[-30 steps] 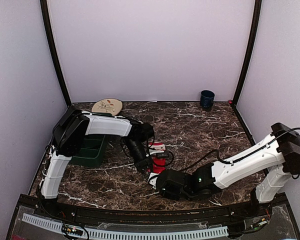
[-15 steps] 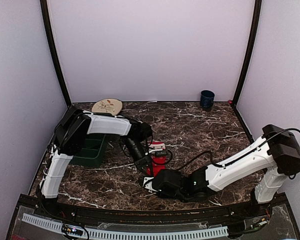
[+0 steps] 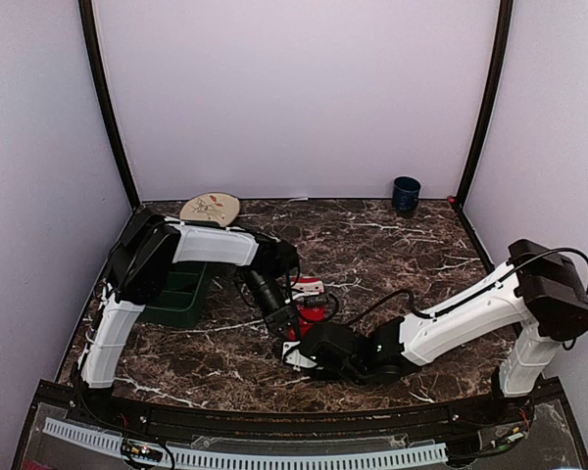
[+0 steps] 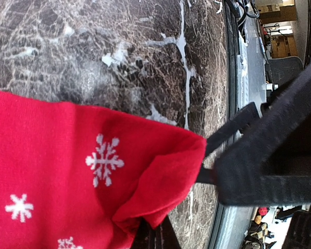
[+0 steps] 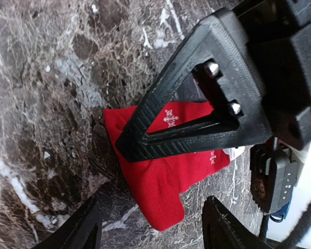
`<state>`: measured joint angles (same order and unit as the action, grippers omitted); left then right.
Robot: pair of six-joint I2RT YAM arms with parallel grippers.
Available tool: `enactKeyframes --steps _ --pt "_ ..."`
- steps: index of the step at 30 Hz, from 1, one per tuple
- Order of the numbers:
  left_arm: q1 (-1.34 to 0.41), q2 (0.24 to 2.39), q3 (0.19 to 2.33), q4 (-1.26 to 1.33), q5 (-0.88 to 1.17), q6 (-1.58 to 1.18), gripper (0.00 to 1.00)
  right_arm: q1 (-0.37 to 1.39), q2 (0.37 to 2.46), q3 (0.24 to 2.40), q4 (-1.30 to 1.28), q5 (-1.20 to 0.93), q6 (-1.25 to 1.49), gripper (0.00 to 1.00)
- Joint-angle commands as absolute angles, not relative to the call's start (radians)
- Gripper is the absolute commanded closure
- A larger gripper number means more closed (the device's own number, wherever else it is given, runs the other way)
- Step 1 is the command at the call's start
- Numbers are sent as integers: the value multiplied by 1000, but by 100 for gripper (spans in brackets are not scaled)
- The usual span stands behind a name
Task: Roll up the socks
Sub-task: Roll the sock at the center of the board.
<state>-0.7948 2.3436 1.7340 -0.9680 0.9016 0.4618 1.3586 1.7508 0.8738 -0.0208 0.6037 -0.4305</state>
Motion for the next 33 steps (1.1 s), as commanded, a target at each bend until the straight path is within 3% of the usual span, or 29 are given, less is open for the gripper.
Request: enactKeyframes --steps 1,9,17,25,33 --pt "-799 2358 1756 -998 923 460 100 1324 1764 915 -48 532 -447 35" --pt "-802 2368 1769 -1002 924 462 100 1297 1808 959 -74 499 -455 32" --pt "-802 2367 1772 -1003 920 466 100 1286 1826 964 -110 461 -430 37" --pt "-802 2360 1768 -1003 913 468 100 1245 1829 972 -148 426 -416 46" --pt "-800 2353 1767 -1002 901 468 100 1234 1844 985 -204 359 -383 63"
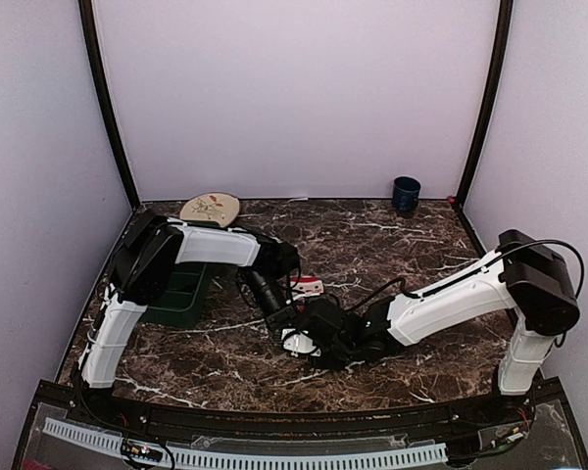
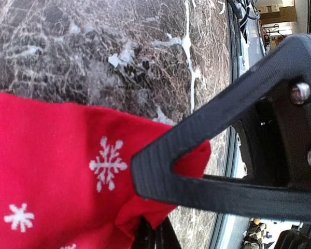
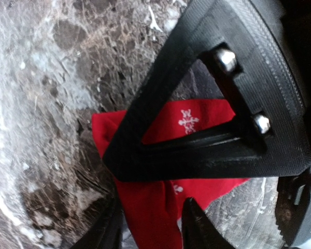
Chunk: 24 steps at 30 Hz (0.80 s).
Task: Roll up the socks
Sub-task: Roll the sock at the center of the board.
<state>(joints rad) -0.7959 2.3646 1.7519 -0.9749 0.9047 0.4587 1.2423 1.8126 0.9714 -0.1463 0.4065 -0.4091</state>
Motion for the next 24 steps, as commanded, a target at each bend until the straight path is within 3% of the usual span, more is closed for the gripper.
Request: enactKeyframes --steps 1,7,15,24 --pt "-799 2352 1767 -1002 899 468 100 1233 1846 989 -209 350 -379 66" --pt "-799 2352 1769 -999 889 464 100 1226 1856 1003 -241 310 -353 80" --pt "-793 2344 1772 -984 848 435 100 1205 1862 1012 -279 269 -319 88" --pt "-778 2330 1771 -977 765 390 84 1176 1880 1057 -333 232 -288 98"
